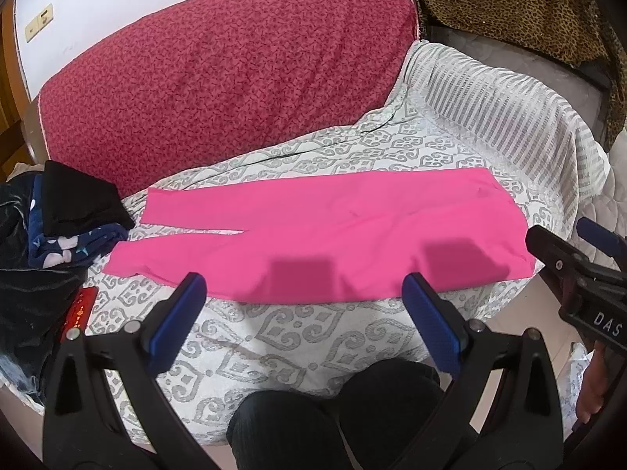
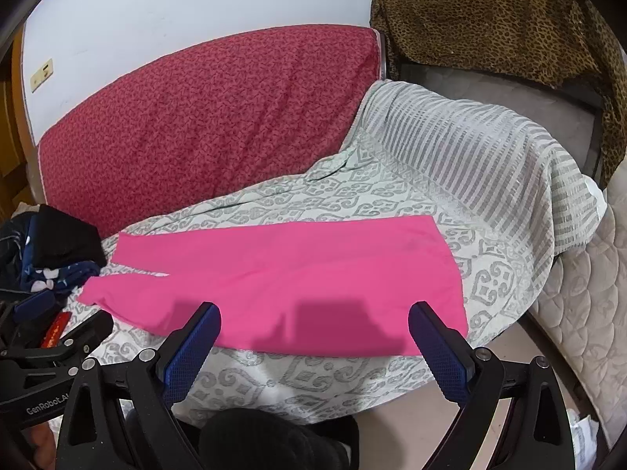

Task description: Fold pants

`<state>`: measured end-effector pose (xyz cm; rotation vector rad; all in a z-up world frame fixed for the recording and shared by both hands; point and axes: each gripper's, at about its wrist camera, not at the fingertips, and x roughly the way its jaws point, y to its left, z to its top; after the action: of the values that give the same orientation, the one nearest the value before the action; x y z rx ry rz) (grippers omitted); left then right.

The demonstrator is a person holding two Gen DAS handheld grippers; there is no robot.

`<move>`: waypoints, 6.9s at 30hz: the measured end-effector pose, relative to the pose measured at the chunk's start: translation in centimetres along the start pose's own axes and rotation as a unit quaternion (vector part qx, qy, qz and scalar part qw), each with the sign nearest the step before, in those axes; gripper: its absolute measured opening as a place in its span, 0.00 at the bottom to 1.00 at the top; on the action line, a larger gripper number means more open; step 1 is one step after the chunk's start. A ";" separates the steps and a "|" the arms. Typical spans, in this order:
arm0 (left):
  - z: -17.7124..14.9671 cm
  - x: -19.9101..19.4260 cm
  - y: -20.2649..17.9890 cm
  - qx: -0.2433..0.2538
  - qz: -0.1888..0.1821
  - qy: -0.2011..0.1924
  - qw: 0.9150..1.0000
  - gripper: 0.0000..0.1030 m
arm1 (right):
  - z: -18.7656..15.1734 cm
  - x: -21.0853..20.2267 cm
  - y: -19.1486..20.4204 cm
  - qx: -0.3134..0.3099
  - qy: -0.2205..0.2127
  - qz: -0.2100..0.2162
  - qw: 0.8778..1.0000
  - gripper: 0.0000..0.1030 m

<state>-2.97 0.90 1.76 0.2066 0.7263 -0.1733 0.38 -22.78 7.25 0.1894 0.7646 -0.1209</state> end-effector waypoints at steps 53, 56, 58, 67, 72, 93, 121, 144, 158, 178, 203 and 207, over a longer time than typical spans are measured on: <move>0.1 2.7 1.1 -0.004 -0.001 0.023 1.000 0.97 | -0.4 2.6 -1.6 0.030 0.024 0.010 0.999 0.90; 0.0 3.0 1.1 -0.005 -0.002 0.028 1.000 0.97 | -0.4 2.9 -2.0 0.038 0.029 0.012 0.999 0.88; 0.0 3.2 1.1 -0.006 -0.002 0.031 1.000 0.97 | -0.6 3.3 -2.2 0.040 0.034 0.010 0.999 0.85; -1.2 6.0 4.6 -0.036 -0.002 0.064 0.997 0.97 | -2.2 5.9 -5.5 0.112 0.095 0.059 0.987 0.49; -2.8 8.5 9.8 -0.096 0.000 0.098 0.991 0.89 | -4.4 8.1 -8.8 0.184 0.134 0.081 0.970 0.47; -6.4 19.5 23.6 -0.280 -0.021 0.173 0.944 0.89 | -7.0 14.5 -14.8 0.333 0.181 0.086 0.922 0.58; -2.1 20.7 26.6 -0.355 -0.046 0.117 0.926 0.03 | -0.8 12.3 -13.2 0.288 0.078 0.040 0.954 0.06; 15.7 35.4 21.4 -0.198 0.067 0.170 0.963 0.08 | 14.8 28.9 -10.9 0.100 0.169 -0.104 0.975 0.19; 16.3 40.0 19.3 -0.101 0.110 0.229 0.962 0.26 | 12.3 29.9 -18.9 0.137 0.250 -0.198 0.938 0.57; 18.2 32.6 22.0 0.032 0.224 0.134 0.965 0.71 | 7.1 26.1 -17.5 0.128 0.261 -0.185 0.939 0.57; 3.6 34.5 36.8 -0.213 0.143 0.058 0.965 0.70 | 5.4 31.7 38.5 -0.492 0.039 0.253 0.832 0.45; 3.1 36.6 38.1 -0.218 0.129 0.040 0.967 0.70 | 2.1 33.4 42.6 -0.554 0.015 0.253 0.793 0.42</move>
<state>34.59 33.82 -15.75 -0.1139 0.7931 0.2445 33.29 16.98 -9.17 -0.7364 0.6843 0.8490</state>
